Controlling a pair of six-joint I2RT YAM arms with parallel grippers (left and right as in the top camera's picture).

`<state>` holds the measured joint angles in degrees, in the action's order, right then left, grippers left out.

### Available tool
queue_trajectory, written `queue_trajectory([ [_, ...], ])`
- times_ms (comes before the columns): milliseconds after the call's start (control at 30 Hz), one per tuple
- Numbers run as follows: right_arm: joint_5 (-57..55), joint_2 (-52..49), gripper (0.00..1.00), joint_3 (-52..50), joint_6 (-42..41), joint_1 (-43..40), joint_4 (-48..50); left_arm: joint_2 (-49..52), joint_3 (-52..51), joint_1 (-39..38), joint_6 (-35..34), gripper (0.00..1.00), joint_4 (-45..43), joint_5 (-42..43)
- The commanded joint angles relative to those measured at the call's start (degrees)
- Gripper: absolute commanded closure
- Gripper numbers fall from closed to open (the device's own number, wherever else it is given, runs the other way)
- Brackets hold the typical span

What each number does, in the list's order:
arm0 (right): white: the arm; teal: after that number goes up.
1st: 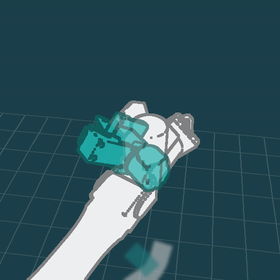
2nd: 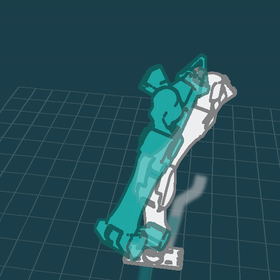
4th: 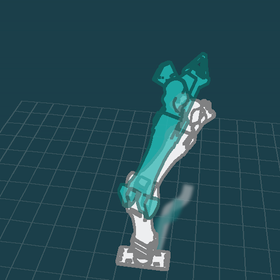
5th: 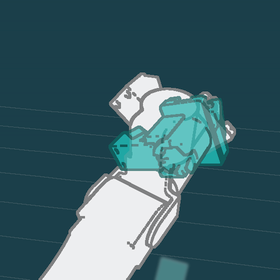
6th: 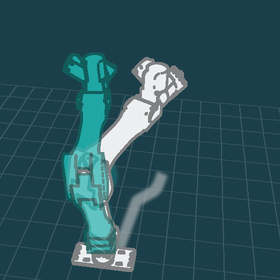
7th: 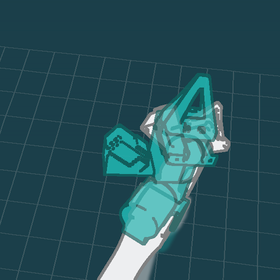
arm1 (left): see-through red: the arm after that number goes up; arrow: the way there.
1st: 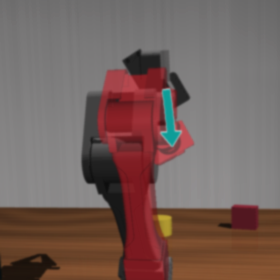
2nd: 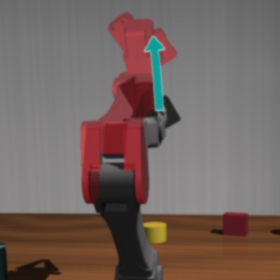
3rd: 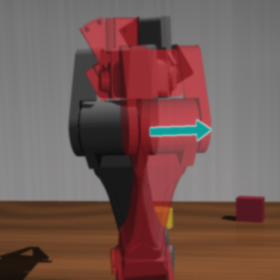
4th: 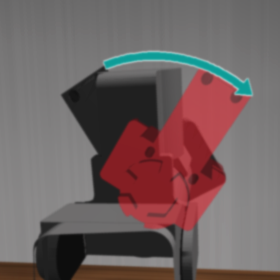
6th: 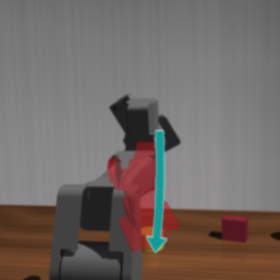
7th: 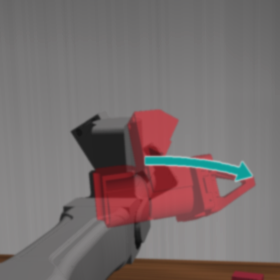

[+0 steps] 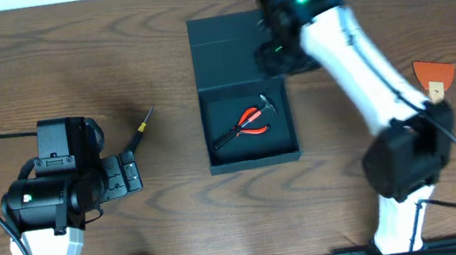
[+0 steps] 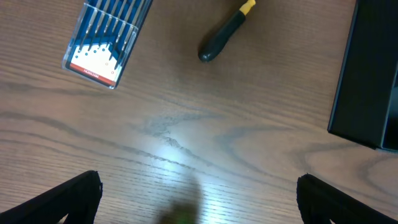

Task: Pack container
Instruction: 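Move the right gripper to the orange scraper and lower onto its handle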

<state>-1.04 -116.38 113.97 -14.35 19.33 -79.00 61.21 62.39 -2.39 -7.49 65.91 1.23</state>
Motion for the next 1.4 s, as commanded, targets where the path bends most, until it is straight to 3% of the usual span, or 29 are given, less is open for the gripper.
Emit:
queue_trajectory([
  [0,-1.5,4.6,0.01,5.9,0.7,-9.6,-6.5,-0.4,0.9,0.2,0.4,0.02,0.3,-0.6],
  [233,-2.4,4.8,0.01,6.6,0.8,-30.5,-15.5,-0.4,0.9,0.2,0.4,0.02,0.3,-0.6],
  [500,-5.7,4.8,0.01,-3.0,8.9,-45.6,-7.4,-0.4,0.9,0.2,0.4,0.01,0.0,-0.6],
  [600,-6.1,4.8,0.01,-10.1,16.0,-48.3,-2.0,-0.4,0.9,0.2,0.4,0.02,0.0,-0.6],
  [800,-5.3,4.7,0.01,-20.4,20.8,-50.7,8.0,-0.4,0.9,0.2,0.4,0.01,-0.1,-0.6],
  [1367,0.8,4.7,0.02,-36.8,21.9,-50.9,29.9,-0.4,0.9,0.2,0.4,0.01,-0.2,-0.6],
])
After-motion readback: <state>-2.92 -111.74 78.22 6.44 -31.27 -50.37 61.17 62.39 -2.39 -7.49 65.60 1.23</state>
